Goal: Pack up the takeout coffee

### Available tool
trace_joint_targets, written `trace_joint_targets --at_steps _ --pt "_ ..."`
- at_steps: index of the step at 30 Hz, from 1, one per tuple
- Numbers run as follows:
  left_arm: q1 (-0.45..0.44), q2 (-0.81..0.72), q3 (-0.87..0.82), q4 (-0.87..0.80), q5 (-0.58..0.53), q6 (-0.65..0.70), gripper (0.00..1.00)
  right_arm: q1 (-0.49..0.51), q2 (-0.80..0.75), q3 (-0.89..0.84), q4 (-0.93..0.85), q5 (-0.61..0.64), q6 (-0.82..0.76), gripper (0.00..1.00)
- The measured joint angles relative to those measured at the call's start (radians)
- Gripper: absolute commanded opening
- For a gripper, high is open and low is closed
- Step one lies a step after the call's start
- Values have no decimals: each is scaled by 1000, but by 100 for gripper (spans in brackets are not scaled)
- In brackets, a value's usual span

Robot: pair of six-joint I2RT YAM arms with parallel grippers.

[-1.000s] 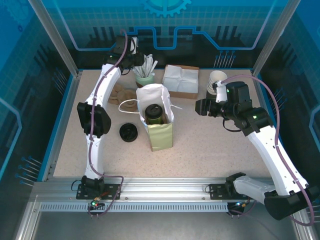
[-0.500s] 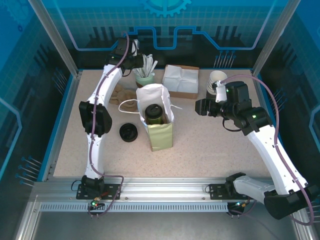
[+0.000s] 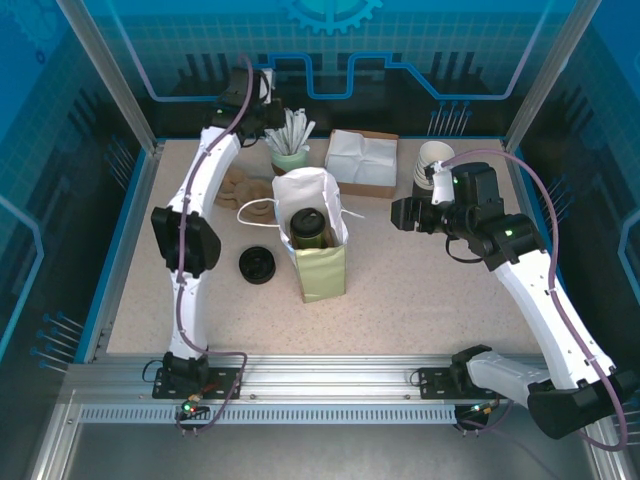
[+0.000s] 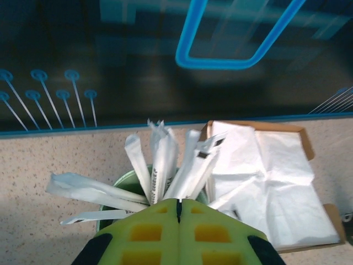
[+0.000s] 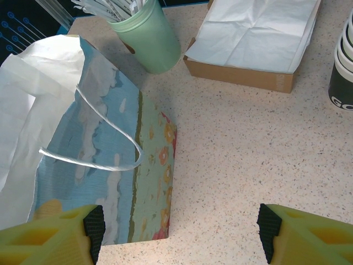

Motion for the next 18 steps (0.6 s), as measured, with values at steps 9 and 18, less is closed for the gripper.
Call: trace_joint_targets --at_steps 9,18 --pt "-16 -251 3 -7 0 7 0 0 -12 0 0 0 1 76" --pt "-109 -496 -15 -61 0 46 0 0 -52 0 0 3 1 76"
